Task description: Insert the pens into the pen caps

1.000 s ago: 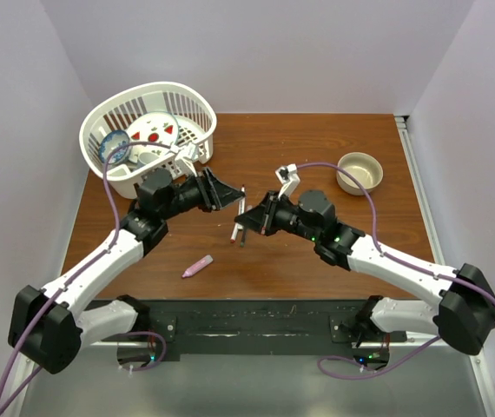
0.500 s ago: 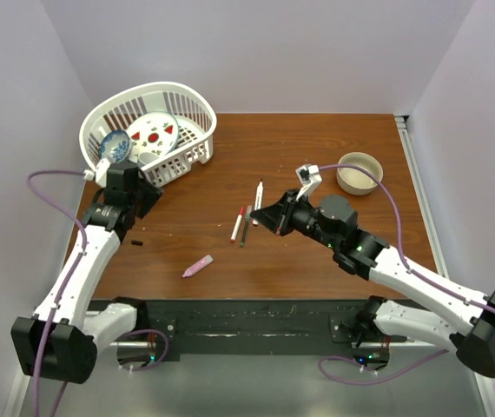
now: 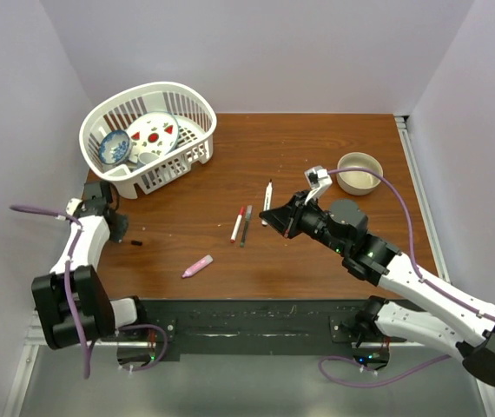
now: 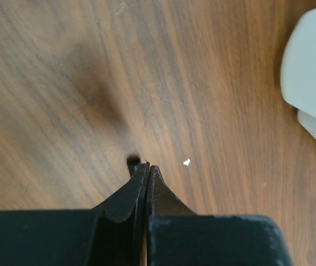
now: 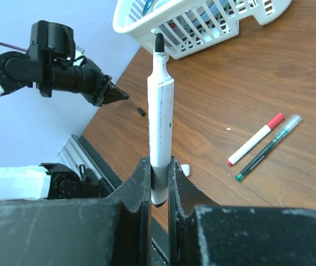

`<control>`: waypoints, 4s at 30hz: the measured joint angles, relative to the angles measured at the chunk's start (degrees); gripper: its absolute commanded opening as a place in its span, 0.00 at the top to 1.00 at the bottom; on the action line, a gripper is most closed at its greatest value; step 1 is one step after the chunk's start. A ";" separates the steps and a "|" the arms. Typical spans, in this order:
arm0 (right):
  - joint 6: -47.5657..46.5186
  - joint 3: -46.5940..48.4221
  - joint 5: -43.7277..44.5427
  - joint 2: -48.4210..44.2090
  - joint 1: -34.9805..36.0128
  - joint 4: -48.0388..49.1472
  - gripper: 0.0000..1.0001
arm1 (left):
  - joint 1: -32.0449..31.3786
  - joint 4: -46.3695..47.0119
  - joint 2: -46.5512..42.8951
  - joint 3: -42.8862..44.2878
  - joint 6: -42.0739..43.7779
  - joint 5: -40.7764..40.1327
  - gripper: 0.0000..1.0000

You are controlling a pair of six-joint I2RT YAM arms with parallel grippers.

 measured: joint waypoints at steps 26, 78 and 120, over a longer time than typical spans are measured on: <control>-1.27 -0.07 2.08 -0.83 0.00 -2.08 1.00 | 0.76 7.74 8.20 -4.07 1.90 1.73 1.00; -1.25 -0.74 2.05 -2.91 0.00 -2.40 1.00 | -23.15 4.22 -3.93 -10.36 8.48 18.58 1.00; -1.88 -0.74 3.58 -2.56 0.00 -3.26 1.00 | -23.74 -1.33 8.85 4.02 27.32 11.34 0.64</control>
